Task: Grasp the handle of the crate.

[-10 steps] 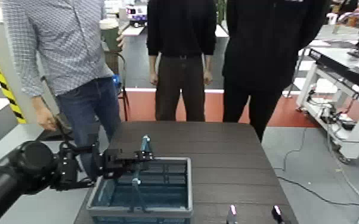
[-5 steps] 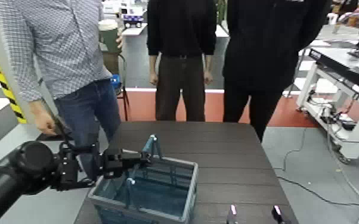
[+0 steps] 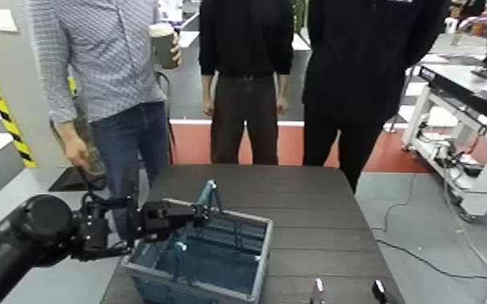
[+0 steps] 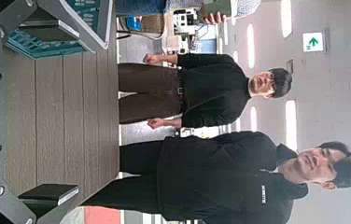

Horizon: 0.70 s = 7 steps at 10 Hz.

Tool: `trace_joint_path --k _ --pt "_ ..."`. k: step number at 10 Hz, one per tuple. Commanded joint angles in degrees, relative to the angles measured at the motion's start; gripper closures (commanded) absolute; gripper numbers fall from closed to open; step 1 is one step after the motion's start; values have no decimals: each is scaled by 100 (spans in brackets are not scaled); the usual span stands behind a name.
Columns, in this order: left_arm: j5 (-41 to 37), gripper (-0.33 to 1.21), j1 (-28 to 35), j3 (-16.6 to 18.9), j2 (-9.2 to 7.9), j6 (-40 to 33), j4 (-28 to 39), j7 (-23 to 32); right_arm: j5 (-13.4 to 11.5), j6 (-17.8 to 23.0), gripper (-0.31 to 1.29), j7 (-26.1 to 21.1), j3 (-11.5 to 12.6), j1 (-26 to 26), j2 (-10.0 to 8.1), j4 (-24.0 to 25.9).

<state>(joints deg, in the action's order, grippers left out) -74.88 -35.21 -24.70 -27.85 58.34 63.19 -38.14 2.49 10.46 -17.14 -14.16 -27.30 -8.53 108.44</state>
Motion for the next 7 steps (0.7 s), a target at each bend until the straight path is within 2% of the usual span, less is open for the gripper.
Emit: trace_joint_path --k 1,5,6,7 --pt "-9 119 524 528 34 134 844 299 -12 123 15 -105 53 -57 36 2" --pt "-536 119 1622 1442 201 371 2522 2180 -65 114 15 -132 88 -83 62 55" --pt "-782 119 1842 1574 271 424 2874 2602 -91 114 15 -149 97 -83 71 64" --pt "-984 119 1991 1600 306 442 3085 2786 -100 114 15 -185 88 -92 71 64"
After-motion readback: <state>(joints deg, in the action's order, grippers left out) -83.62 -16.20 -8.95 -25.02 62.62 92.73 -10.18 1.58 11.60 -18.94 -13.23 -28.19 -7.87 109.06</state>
